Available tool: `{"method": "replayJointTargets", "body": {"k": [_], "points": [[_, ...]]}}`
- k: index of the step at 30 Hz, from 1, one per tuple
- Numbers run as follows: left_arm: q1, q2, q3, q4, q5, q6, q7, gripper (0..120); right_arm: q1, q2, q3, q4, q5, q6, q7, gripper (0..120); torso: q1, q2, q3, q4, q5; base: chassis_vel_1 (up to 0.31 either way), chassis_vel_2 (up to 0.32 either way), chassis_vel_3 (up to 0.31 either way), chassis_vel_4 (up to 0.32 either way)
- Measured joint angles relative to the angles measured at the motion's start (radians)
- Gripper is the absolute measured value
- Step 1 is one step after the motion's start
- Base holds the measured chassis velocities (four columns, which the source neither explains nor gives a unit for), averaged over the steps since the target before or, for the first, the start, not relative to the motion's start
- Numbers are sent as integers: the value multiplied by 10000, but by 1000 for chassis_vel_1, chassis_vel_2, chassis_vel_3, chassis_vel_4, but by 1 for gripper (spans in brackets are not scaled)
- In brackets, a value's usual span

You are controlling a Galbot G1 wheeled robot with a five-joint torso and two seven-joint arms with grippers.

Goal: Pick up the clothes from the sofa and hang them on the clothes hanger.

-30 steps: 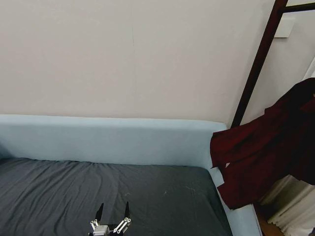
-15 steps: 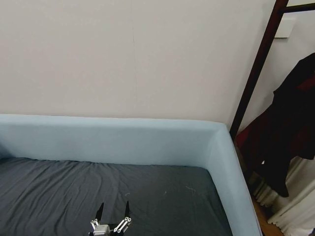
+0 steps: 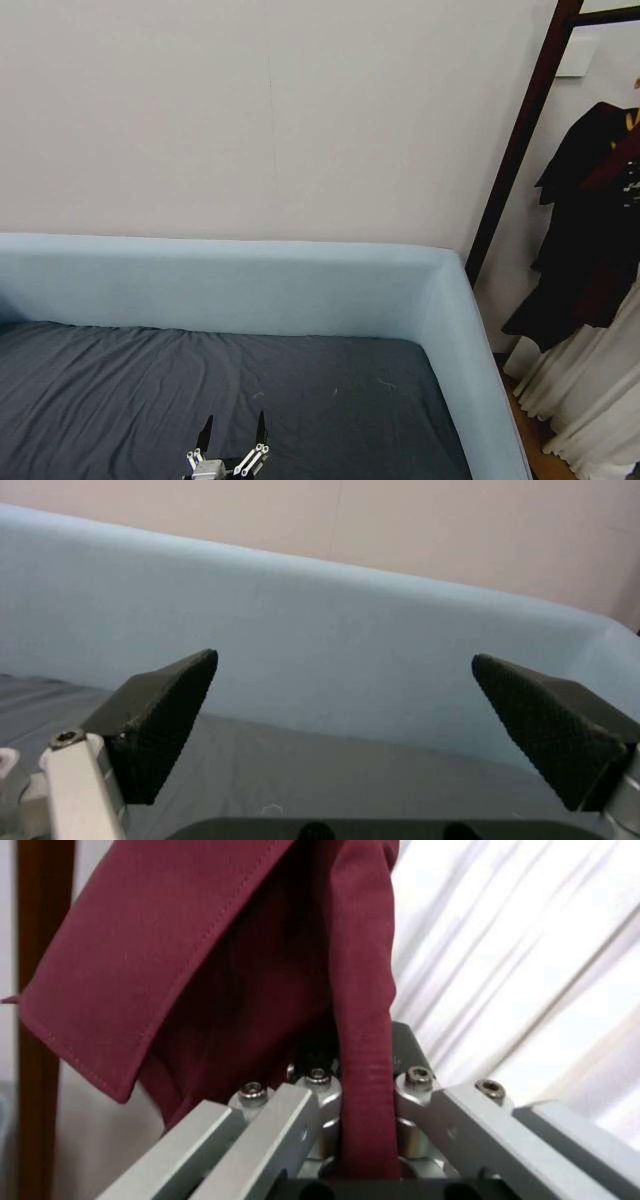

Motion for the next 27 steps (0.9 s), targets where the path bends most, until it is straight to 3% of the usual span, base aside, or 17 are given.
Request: {"method": "replayJointTargets", "body": {"k": [18,27], "points": [[27,146,-297,-128,180,-148,-16,100,2591,1044,-1692,201,1348,-372,732,1,0,0,1,0,2,0,0,0,0],[82,361,-647,-337,343,-193,5,100,4346,2237,-2422,-1061,3275,-805,1988,1,0,0,1,3,-1,0,0,0,0]]}}
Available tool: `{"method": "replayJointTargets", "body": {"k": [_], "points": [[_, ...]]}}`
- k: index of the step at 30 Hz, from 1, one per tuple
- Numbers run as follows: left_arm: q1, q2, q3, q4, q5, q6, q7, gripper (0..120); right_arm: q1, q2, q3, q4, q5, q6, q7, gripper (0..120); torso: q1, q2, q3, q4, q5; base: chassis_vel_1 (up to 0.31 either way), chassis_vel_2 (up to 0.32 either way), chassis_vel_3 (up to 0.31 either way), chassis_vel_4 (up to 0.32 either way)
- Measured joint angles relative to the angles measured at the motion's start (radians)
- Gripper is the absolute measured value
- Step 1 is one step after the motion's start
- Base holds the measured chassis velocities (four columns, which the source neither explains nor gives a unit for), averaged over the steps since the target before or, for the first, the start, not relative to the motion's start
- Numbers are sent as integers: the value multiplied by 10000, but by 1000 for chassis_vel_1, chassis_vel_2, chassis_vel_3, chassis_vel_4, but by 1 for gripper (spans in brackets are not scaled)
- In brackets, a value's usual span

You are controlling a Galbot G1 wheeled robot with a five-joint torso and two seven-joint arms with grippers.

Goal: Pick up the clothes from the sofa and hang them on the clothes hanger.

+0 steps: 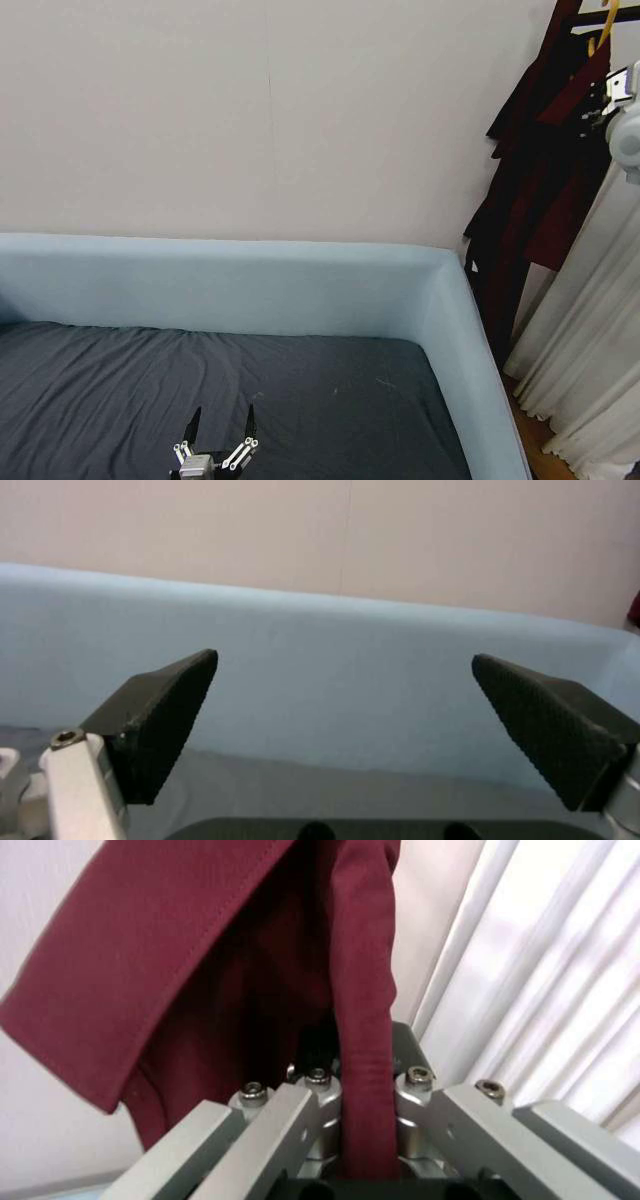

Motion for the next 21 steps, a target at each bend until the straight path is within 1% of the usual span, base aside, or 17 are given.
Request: {"method": "replayJointTargets", "body": {"k": [7,8,13,16,21], "points": [[65,71,-183,-174,7,-50,7,100,915,794,-669,-1038,1400,-215,1449,1,0,0,0,-2,-1,0,0,0,0],[65,71,-183,-174,7,-50,7,100,915,794,-669,-1038,1400,-215,1449,1,0,0,0,-2,-1,0,0,0,0],[118,62,-230,-241,6,-149,8,100,1536,1190,-1406,-1845,1772,-221,1759,1,0,0,0,-3,2,0,0,0,0],[115,52,-231,-243,2,-162,8,100,1746,1362,-1655,-2176,2011,-222,1879,1,-1,1,0,-4,2,0,0,0,0],[96,48,-218,-261,-6,-179,7,100,1968,1862,-1781,-2858,2510,-225,2228,1,-1,0,0,-3,2,0,0,0,0]]}}
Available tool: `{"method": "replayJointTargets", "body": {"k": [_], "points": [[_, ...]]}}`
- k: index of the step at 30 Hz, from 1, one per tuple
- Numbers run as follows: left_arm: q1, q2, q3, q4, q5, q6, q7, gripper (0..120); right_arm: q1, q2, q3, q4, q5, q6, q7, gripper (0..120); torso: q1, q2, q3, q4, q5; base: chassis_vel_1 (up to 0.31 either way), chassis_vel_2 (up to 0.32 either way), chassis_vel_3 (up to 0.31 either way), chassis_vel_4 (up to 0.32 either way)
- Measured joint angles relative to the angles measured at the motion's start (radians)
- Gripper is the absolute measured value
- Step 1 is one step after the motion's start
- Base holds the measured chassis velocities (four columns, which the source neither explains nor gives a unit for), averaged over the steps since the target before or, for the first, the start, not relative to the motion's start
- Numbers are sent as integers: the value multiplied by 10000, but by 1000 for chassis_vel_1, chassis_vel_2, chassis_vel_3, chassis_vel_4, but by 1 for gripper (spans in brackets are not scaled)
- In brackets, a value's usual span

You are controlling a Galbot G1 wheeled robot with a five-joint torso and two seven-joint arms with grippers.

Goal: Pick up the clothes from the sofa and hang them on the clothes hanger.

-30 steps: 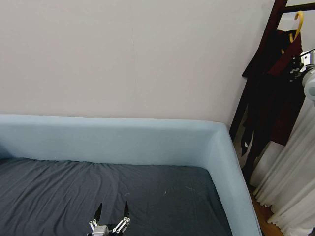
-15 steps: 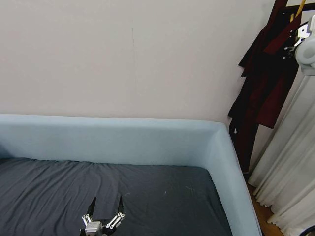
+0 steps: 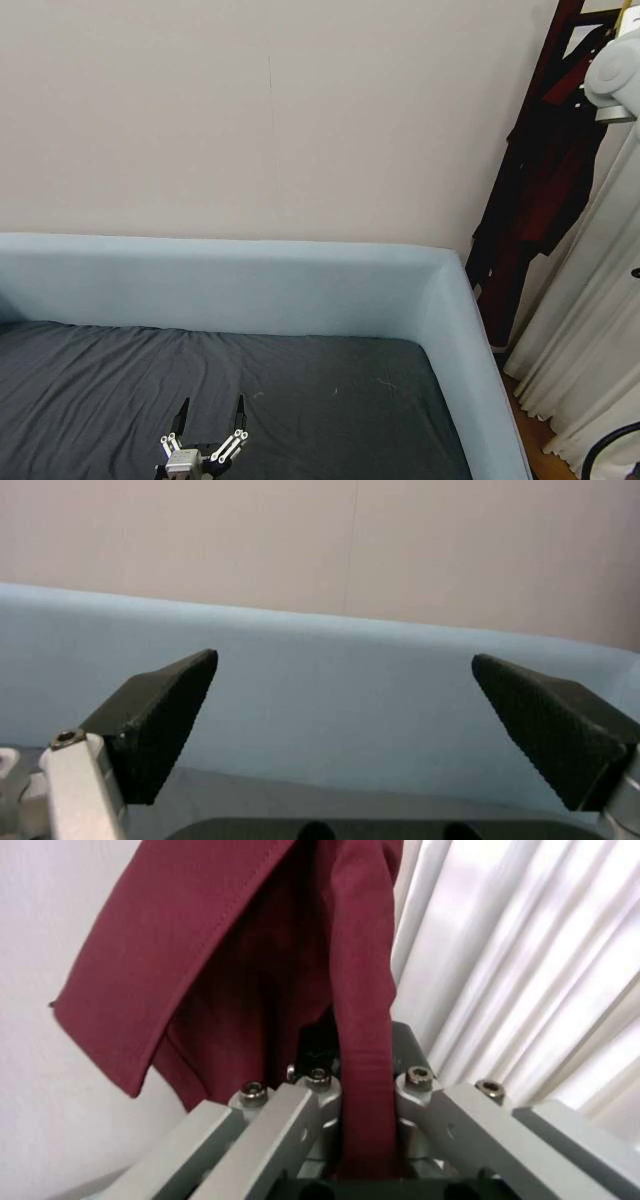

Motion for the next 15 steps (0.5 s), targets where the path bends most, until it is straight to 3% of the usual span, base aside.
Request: {"method": "replayJointTargets", "body": {"k": [15], "points": [[109,-26,-28,-19,-27,-208,-8,100,365,1530,-122,-2085,743,0,452,1,0,0,0,-1,-1,0,0,0,0]]}}
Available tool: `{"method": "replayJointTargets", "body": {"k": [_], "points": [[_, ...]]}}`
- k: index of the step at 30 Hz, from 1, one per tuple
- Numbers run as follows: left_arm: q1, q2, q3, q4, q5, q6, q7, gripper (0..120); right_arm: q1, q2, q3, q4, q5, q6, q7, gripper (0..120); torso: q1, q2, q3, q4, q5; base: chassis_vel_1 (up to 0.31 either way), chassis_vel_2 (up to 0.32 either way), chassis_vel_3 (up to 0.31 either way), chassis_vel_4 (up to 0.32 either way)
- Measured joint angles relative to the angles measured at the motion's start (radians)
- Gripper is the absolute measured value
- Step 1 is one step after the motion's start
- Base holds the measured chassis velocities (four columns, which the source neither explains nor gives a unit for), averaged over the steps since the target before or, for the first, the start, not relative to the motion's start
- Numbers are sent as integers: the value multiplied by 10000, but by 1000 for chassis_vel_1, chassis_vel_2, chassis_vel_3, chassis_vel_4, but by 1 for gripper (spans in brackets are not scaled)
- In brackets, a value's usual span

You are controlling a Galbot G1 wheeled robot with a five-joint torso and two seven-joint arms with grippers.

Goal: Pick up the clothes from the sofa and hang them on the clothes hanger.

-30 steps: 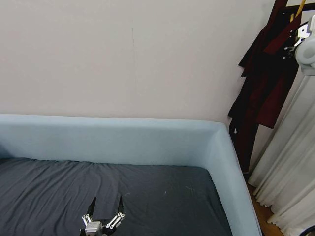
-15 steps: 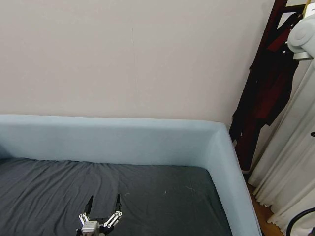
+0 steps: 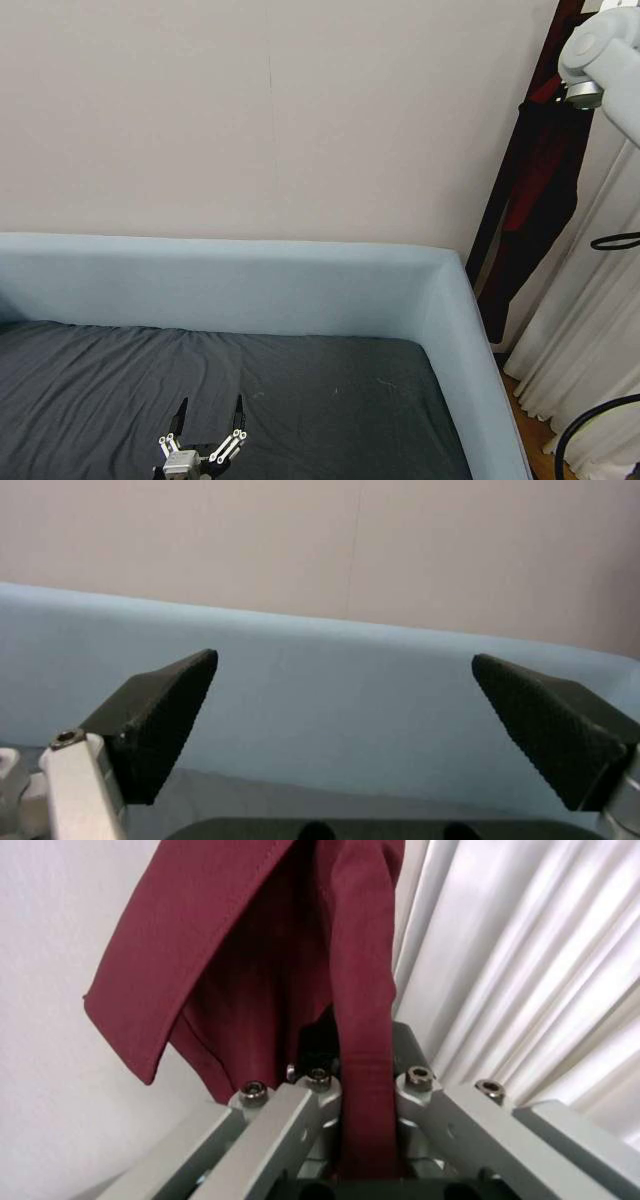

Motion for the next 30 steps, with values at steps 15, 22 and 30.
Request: {"method": "replayJointTargets", "body": {"k": [15,22,30], "points": [[169,-86,-70,14,-50,-250,-4,100,164,1329,264,-2238,-350,0,-216,1,0,0,0,4,-1,0,0,0,0],[207,-93,-152,-12,-163,-295,-6,100,99,1407,347,-2539,-520,1,-470,1,0,0,-1,2,0,0,0,0,0],[333,-136,-149,21,-163,-417,-4,100,13,1077,298,-1900,-343,6,-587,15,0,0,-1,-1,2,0,0,0,0]]}}
